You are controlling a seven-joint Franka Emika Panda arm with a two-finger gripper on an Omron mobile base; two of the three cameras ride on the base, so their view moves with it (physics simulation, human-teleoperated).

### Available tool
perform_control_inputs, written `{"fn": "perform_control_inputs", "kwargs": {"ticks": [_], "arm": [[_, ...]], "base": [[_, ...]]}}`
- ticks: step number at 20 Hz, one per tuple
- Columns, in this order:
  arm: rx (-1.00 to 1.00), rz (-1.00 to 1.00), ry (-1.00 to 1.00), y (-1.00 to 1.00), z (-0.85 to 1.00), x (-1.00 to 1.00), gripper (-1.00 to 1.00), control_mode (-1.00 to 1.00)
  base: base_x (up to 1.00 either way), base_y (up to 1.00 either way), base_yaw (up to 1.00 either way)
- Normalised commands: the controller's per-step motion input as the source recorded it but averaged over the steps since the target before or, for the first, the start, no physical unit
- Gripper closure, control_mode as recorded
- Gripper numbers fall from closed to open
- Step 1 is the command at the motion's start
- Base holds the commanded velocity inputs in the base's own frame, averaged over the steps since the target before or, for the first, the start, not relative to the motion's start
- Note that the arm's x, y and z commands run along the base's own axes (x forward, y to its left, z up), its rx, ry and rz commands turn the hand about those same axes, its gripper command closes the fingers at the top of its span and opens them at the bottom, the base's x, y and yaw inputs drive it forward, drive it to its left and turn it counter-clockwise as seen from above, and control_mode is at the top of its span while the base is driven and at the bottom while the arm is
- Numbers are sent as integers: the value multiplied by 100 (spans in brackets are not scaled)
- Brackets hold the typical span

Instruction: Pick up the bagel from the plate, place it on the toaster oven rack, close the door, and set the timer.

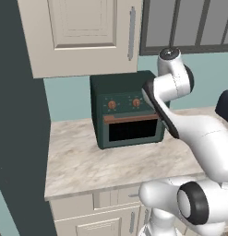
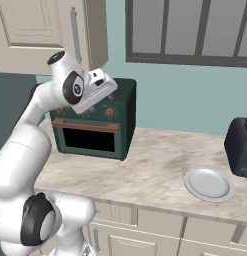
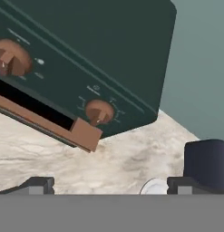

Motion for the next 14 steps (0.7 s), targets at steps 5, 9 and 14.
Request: {"fn": "perform_control_inputs", "kwargs": {"ticks": [5, 9, 14], "arm": [[7, 0, 0, -2, 0, 36, -100, -100], [3, 0, 0, 0, 0, 37, -100, -100], [2, 0, 0, 0, 0, 33, -100, -100]], "base": [[0, 0, 0], [0, 0, 0], [0, 0, 0]]}}
